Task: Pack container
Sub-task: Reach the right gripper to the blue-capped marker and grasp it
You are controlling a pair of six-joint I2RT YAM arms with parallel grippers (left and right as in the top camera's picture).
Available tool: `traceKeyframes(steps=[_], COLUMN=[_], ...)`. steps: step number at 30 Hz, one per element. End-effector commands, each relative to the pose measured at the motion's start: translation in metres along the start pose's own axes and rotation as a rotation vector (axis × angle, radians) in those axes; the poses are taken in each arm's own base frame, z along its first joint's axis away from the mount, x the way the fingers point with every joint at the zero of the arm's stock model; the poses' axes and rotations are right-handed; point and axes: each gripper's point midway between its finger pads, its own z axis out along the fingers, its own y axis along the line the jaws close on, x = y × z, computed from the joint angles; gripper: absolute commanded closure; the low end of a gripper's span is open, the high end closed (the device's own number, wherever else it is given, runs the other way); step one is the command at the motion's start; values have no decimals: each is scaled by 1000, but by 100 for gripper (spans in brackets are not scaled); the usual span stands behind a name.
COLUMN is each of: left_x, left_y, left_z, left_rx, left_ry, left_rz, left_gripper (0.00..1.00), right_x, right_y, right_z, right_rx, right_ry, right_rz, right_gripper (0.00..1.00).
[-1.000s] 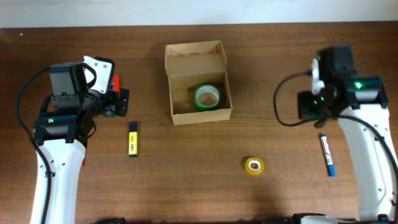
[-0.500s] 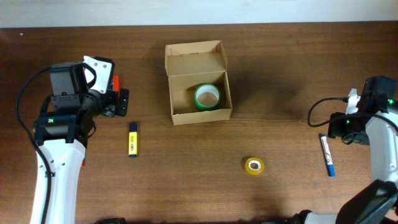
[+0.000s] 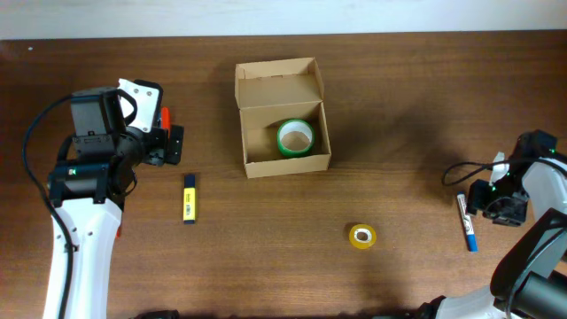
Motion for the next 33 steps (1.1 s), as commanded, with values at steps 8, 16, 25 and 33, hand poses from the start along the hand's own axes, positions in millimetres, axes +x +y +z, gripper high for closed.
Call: traceKeyframes(steps=[8, 16, 25, 33], left_x=[-7, -7, -8, -8], left_y=[3, 3, 3, 3], left_z=[-1, -1, -1, -1], left_rx=[-5, -5, -5, -6], left_ry=[-23, -21, -24, -24], left_rz=[15, 15, 16, 16], left_gripper=[1, 1, 1, 1], right_x=[3, -9, 0, -5], right_y=[3, 10, 35, 33], right_z=[21, 21, 38, 39], right_rx=[15, 23, 76, 87], right_ry=[57, 16, 110, 92], right_rz=[-104, -203, -325, -270], right_gripper=[41, 45, 50, 96])
